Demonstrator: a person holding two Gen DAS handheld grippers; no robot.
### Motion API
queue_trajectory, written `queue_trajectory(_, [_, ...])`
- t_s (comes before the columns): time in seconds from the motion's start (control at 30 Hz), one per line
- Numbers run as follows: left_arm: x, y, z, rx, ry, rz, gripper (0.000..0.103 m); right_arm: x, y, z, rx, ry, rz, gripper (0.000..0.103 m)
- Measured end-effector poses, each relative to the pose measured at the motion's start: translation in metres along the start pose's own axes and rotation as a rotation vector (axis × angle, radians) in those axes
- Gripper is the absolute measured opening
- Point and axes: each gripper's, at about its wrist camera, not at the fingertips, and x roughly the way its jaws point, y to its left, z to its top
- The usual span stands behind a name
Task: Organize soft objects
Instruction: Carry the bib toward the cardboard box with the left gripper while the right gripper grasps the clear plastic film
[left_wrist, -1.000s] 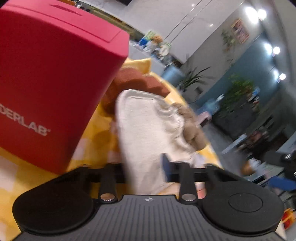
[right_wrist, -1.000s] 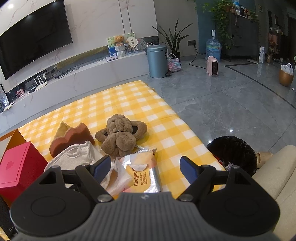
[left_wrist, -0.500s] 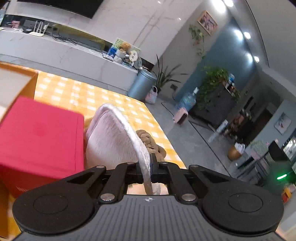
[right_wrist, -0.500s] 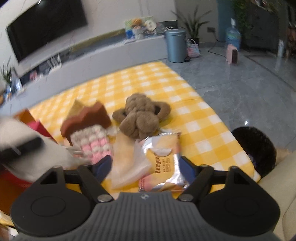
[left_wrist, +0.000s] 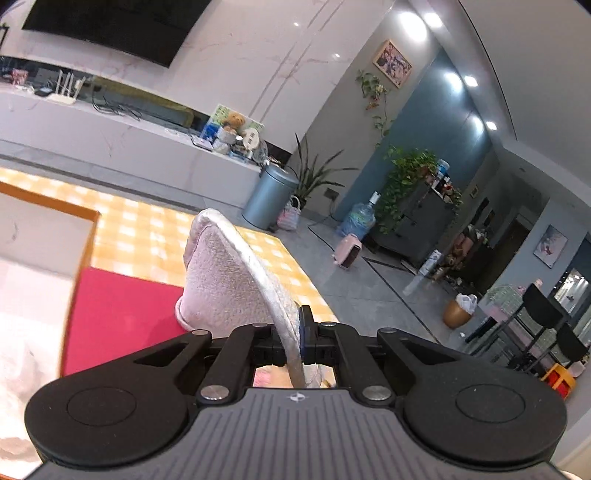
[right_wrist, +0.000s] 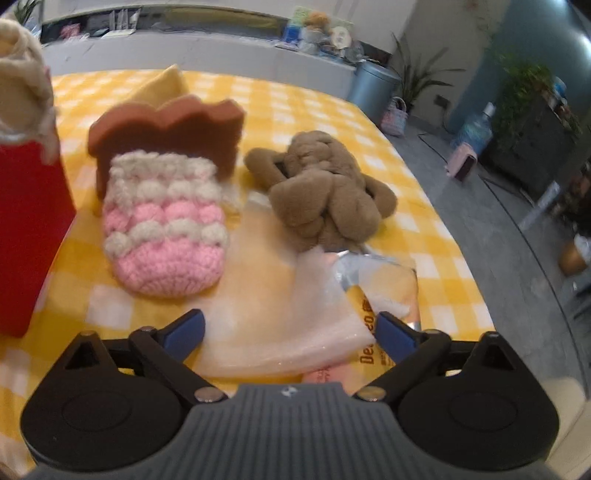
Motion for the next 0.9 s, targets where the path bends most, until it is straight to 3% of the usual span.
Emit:
queue_trajectory(0.1, [-0.008,0.006,0.005,-0.020,-0.017,0.013,0.005,-0.002,0.003,0.000,-0.010,0.001,0.001,0.086])
queue_trajectory(0.23, [-0.019,0.017,0.011,-0.030,-0.032,0.028,0.005,-0.008,0.016,0.001,-0.075,-0.013,-0.013,0.063])
queue_trajectory(0.4, [-0.027,0.019,0.014,-0.034,-0.054,0.093,0.005,-0.014,0.026,0.001,-0.132,0.008,-0.027,0.046])
queue_trajectory(0.47, [-0.030,0.017,0.015,-0.022,-0.063,0.103,0.005,-0.015,0.027,0.001,-0.142,0.025,0.040,0.010])
queue_trajectory(0.57, [-0.029,0.019,0.015,-0.021,-0.056,0.101,0.005,-0.019,0.022,0.001,-0.094,0.051,0.108,0.009])
queue_trajectory(0.67, [-0.028,0.021,0.015,-0.028,-0.055,0.101,0.005,-0.021,0.000,0.002,0.057,0.098,0.256,0.009])
queue_trajectory(0.73, [-0.029,0.020,0.014,-0.002,-0.077,0.101,0.006,-0.026,-0.013,0.002,0.139,0.100,0.310,0.009])
queue_trajectory(0.8, [-0.029,0.017,0.011,0.026,-0.094,0.100,0.006,-0.031,-0.020,0.003,0.169,0.078,0.312,0.012])
queue_trajectory(0.9, [-0.028,0.015,0.012,0.024,-0.087,0.094,0.006,-0.036,-0.018,0.004,0.149,0.056,0.258,0.033])
